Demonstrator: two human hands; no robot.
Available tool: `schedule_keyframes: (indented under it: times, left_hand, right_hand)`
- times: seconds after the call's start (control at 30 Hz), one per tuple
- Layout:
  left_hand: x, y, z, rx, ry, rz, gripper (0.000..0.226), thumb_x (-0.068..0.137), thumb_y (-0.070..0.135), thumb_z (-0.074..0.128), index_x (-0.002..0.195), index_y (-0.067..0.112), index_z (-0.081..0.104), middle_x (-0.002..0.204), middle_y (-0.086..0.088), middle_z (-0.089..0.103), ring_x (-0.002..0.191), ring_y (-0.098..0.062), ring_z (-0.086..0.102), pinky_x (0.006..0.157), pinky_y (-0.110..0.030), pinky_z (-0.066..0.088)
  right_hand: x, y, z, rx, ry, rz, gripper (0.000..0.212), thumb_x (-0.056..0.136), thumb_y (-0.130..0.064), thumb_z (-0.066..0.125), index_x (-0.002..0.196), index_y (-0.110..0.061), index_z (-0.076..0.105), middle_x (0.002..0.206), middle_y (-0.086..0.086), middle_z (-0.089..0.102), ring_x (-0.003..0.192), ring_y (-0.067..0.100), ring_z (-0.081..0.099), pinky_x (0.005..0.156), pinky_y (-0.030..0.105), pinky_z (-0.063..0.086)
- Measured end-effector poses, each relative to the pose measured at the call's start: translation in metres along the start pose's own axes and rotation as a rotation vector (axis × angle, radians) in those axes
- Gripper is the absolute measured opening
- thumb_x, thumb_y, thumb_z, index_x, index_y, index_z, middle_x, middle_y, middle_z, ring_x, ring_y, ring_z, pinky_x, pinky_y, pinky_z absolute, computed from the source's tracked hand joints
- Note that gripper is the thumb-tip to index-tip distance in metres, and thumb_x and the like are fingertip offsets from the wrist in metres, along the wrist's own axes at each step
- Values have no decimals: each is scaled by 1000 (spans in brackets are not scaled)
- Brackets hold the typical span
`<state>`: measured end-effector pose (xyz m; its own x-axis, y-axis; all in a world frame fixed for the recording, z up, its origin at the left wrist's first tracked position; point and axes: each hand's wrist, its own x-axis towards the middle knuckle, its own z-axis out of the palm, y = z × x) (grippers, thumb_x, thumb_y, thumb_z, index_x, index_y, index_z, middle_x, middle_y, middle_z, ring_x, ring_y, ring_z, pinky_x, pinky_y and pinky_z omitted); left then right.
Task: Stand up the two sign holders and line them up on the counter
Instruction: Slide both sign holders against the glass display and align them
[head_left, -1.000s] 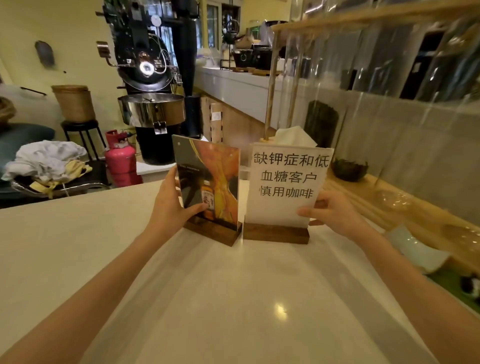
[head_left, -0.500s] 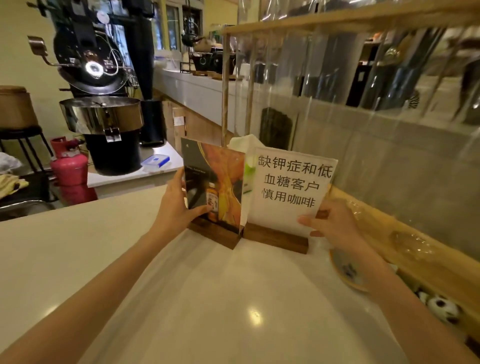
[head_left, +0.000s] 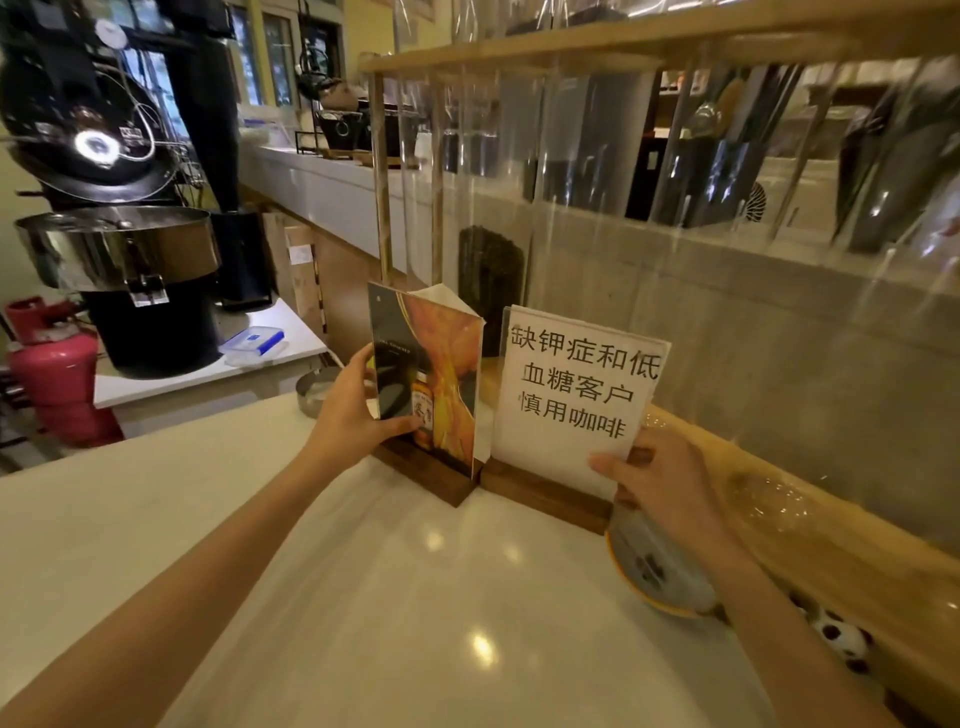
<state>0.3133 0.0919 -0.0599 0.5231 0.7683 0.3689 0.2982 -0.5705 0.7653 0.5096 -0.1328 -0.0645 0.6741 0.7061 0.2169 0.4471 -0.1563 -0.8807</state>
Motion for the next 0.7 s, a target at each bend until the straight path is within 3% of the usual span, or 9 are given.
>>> schedule_keyframes:
  times: [0.1, 0.33, 0.47, 0.6, 0.7]
  left_hand:
    - [11, 3, 12, -17, -20, 3, 88, 61, 16, 80, 132, 19, 28, 134, -9, 46, 119, -24, 47, 96, -39, 44]
    - [37, 6, 30, -58, -77, -3, 84, 64, 12, 78, 131, 21, 28, 133, -8, 44, 112, -15, 42, 88, -30, 40]
    - [48, 10, 39, -79, -114, 0, 82, 64, 8, 77, 130, 16, 29, 132, -11, 45, 110, -17, 43, 89, -33, 41]
    - [57, 13, 48, -114, -115, 2, 81, 63, 6, 78, 128, 15, 31, 129, -11, 47, 112, -22, 46, 91, -36, 44]
    - [62, 13, 54, -114, -120, -1, 82, 62, 7, 78, 129, 16, 31, 128, -12, 47, 109, -20, 46, 89, -36, 45]
  right_hand:
    - [-1, 1, -4, -37, 62, 11, 34, 75, -12, 70, 108, -11, 64, 113, 8, 68, 86, 16, 63, 73, 36, 56]
    - [-5, 8, -2, -93, 155, -5, 41, 75, -15, 70, 115, -10, 60, 120, 10, 65, 102, 25, 63, 78, 36, 57]
    - [-6, 11, -1, -106, 178, -26, 37, 76, -15, 69, 113, -10, 61, 122, 9, 63, 106, 26, 62, 70, 24, 56]
    - [-7, 12, 0, -145, 206, -57, 39, 76, -18, 69, 114, -10, 61, 125, 9, 62, 109, 25, 61, 77, 32, 58]
    - [-8, 14, 2, -150, 230, -44, 38, 78, -20, 67, 113, -9, 60, 125, 9, 62, 107, 25, 62, 69, 20, 55]
